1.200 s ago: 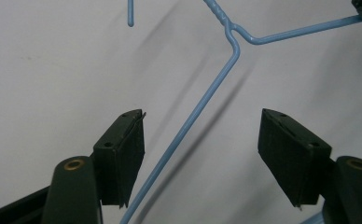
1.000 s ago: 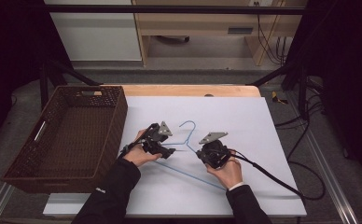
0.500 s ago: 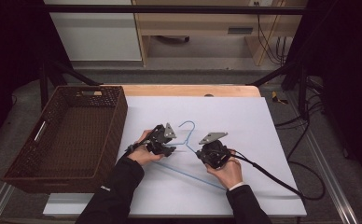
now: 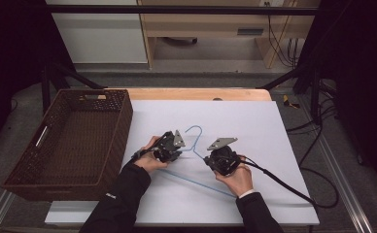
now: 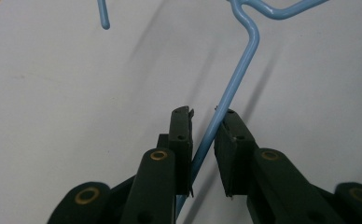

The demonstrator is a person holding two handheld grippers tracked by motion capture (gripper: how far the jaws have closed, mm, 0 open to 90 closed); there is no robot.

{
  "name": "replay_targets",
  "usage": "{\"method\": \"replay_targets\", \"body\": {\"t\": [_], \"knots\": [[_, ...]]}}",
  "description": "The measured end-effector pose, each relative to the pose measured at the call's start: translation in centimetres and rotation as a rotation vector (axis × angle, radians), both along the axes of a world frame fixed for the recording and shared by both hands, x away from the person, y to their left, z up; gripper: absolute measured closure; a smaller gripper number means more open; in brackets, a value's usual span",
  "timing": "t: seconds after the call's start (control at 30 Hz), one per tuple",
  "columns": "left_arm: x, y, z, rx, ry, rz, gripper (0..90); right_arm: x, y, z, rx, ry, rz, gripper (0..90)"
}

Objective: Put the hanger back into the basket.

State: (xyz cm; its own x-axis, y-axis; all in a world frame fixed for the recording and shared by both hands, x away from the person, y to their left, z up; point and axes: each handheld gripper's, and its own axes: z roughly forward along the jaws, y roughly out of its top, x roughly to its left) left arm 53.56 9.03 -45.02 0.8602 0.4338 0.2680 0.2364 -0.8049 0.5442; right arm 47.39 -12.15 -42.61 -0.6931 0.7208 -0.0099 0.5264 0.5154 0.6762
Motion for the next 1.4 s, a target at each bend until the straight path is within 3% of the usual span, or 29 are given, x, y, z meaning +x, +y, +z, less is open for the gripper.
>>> {"method": "replay_targets", "body": {"t": [0.2, 0.37, 0.53, 0.83, 1.03, 1.17, 1.3, 1.33, 1.4], "knots": [[-0.5, 0.1, 0.8, 0.012, -0.023, -0.015, 78.1, 0.1, -0.1, 0.0, -0.006, -0.007, 0.006, 87.4], [-1.2, 0.1, 1.7, 0.056, -0.044, -0.039, 79.8, 0.0, -0.3, 0.2, -0.005, -0.017, 0.008, 87.2], [-1.9, 0.0, 2.1, 0.100, -0.045, -0.066, 82.6, -0.2, -0.5, 0.7, 0.011, -0.020, 0.009, 86.9], [-3.6, -0.1, 3.1, 0.128, -0.034, -0.099, 86.3, -0.5, -1.1, 1.6, 0.035, -0.032, 0.017, 85.8], [-4.8, -0.2, 3.9, 0.121, -0.032, -0.077, 86.6, -0.8, -1.5, 2.3, 0.053, -0.037, 0.021, 84.8], [-5.4, -0.2, 4.3, 0.107, -0.037, -0.036, 86.7, -1.1, -1.8, 2.8, 0.089, -0.058, 0.024, 82.1], [-5.8, 0.0, 4.7, 0.082, -0.027, 0.018, 86.8, -1.5, -2.5, 3.7, 0.116, -0.100, 0.017, 75.6], [-5.9, 0.1, 4.8, 0.071, -0.025, 0.030, 86.8, -1.7, -3.0, 4.2, 0.127, -0.132, 0.003, 72.0], [-6.0, 0.3, 4.9, 0.044, -0.019, 0.056, 86.8, -1.8, -3.2, 4.4, 0.134, -0.142, -0.003, 70.3]]}}
